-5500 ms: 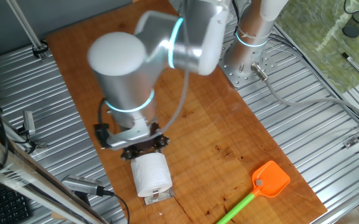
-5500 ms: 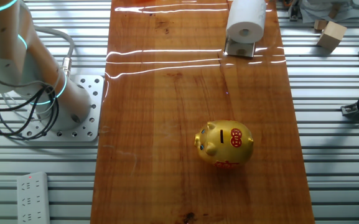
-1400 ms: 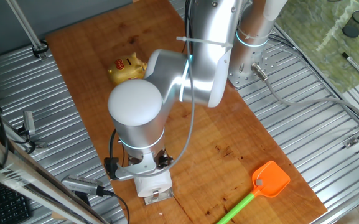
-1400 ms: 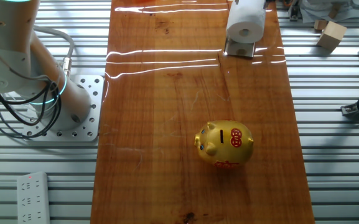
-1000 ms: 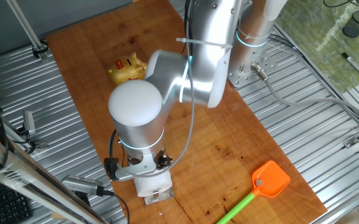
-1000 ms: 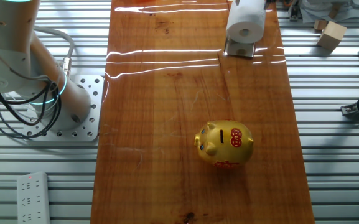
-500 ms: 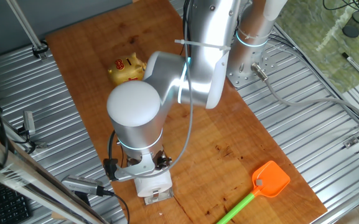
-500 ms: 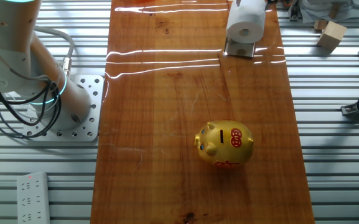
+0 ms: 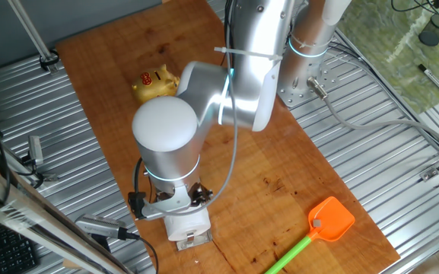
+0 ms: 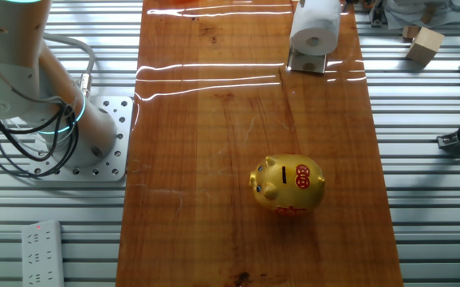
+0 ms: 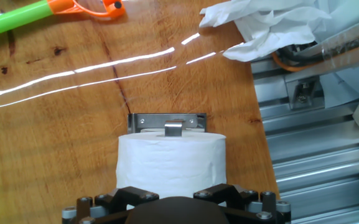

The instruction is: Take the roll of paper down from the shelf

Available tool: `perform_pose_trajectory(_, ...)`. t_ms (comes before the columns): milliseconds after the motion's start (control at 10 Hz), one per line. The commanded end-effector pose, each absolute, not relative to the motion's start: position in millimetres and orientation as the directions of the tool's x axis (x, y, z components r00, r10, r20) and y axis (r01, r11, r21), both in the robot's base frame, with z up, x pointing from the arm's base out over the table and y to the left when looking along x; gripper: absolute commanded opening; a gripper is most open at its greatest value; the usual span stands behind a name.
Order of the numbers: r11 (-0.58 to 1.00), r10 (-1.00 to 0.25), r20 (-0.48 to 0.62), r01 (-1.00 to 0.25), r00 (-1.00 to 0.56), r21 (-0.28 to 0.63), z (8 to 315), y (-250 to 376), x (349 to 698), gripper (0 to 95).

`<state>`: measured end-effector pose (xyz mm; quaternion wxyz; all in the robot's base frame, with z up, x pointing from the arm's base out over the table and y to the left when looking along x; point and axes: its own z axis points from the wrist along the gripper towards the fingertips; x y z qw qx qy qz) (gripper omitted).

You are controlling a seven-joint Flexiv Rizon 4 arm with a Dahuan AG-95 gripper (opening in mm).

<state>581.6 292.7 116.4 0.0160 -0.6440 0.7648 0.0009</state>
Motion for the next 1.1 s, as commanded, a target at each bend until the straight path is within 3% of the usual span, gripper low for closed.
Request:
perform_pose_trajectory(100,0.169,-0.985,-0.025,-0.985,-0.168,-0.024,115.9,292.9,582.0,95.0)
perform_pose_trajectory(1100,0.165,-0.986,-0.022,-0.986,-0.164,-0.029,112.9,290.9,579.2,95.0)
